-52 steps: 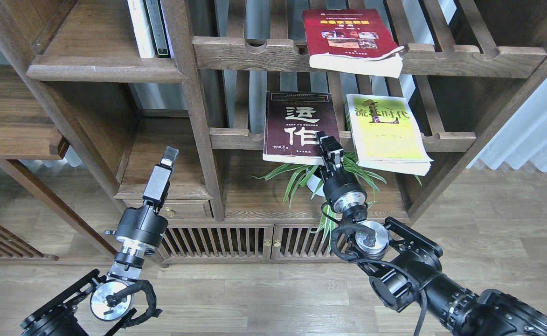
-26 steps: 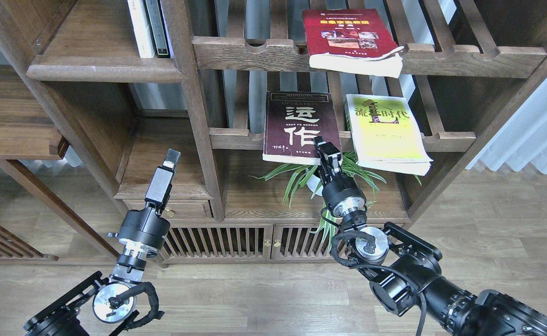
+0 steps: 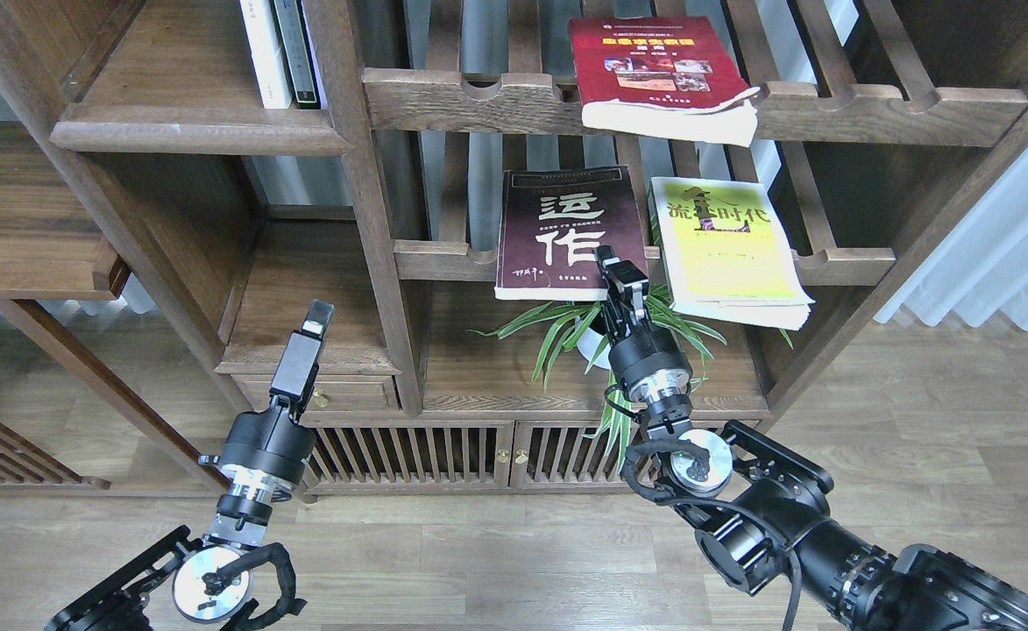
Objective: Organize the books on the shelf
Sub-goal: 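Push the maroon book's bottom edge with the right gripper to tilt it, then pull the maroon book down off the shelf with the right gripper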
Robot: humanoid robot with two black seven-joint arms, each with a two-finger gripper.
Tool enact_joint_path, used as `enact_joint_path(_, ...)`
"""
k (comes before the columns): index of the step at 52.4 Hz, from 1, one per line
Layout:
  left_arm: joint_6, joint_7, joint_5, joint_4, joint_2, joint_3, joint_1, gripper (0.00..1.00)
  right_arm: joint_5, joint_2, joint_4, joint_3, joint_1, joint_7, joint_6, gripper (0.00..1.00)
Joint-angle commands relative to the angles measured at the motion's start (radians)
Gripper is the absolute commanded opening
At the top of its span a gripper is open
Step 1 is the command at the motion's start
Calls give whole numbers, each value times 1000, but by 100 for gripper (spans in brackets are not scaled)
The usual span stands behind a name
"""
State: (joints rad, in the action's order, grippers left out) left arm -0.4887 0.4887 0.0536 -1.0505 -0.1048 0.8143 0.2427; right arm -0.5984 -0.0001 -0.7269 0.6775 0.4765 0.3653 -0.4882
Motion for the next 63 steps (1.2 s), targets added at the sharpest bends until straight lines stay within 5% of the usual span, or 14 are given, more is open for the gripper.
enact_joint_path(1,0,0,26,10,0,0,4,100,8,0,-14,0,-6,-2,-1,5)
enact_joint_path(23,0,0,46,29,8,6,12,100,31,-1,-272,11,-95,-3,-1,5)
enact_joint_path(63,0,0,48,27,2,3,10,100,37,-290,-667,106,-366,3,-1,2)
